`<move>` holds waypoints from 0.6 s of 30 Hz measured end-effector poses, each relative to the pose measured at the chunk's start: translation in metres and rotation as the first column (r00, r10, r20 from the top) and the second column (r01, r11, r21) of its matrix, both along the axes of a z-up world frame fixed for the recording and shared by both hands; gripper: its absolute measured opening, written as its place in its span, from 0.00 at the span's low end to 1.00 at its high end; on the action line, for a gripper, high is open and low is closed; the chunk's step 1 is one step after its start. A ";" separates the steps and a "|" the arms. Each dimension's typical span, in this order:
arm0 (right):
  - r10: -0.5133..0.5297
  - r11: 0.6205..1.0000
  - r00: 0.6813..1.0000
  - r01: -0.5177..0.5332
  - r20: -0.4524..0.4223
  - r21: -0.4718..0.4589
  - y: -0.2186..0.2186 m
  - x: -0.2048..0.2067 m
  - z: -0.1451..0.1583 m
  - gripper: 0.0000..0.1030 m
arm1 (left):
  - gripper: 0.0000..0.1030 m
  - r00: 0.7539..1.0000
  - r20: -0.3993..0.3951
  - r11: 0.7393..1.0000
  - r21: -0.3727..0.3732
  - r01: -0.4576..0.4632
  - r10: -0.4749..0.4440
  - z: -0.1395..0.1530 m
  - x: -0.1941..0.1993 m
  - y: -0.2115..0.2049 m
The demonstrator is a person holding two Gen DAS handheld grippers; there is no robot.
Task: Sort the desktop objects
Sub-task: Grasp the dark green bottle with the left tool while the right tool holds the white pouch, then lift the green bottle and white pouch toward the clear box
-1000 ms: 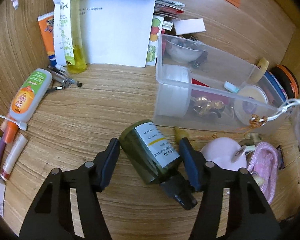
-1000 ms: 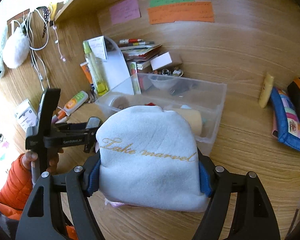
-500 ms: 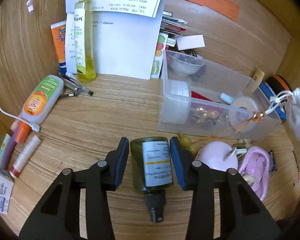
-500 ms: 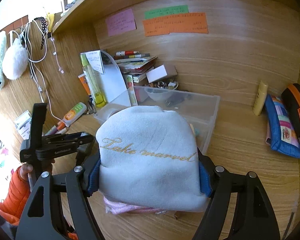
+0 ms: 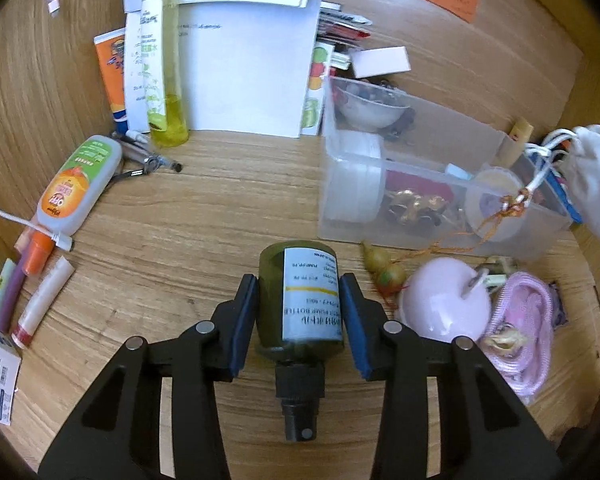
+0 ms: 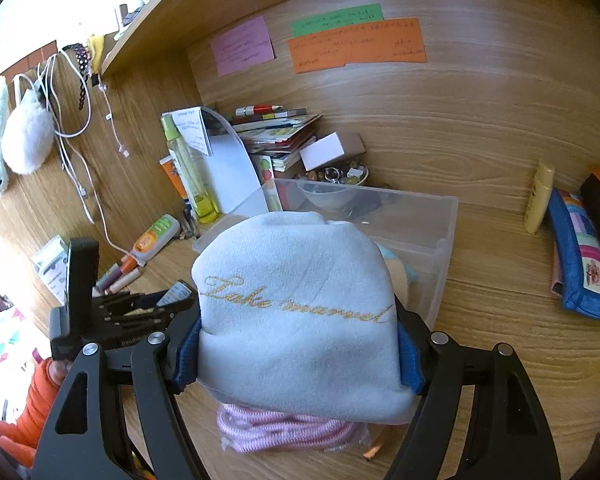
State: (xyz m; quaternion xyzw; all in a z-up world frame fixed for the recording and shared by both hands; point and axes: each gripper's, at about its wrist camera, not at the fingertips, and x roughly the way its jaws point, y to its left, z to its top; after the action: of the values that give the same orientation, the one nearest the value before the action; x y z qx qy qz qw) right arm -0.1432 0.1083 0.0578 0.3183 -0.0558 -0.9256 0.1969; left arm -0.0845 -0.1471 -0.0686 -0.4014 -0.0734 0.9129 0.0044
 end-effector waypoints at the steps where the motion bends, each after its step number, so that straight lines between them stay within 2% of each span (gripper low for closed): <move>1: -0.002 1.000 1.000 0.002 0.002 -0.005 0.000 -0.003 0.000 0.71 | 0.40 1.000 -0.015 1.000 -0.003 -0.003 0.003 0.004 0.002 0.000; 9: 0.001 1.000 1.000 -0.001 -0.002 0.004 0.000 -0.016 0.006 0.71 | 0.40 0.992 -0.124 1.000 0.018 -0.004 0.006 0.043 0.015 -0.003; 18: 0.003 1.000 1.000 -0.003 0.006 0.016 -0.003 -0.028 0.007 0.71 | 0.40 0.976 -0.218 0.998 0.050 0.037 -0.025 0.078 0.004 0.006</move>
State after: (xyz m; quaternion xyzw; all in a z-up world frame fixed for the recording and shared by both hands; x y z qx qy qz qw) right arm -0.1714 0.1051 0.0647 0.3227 -0.0482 -0.9248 0.1957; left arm -0.0804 -0.1409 0.0097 -0.3001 -0.0905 0.9488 0.0375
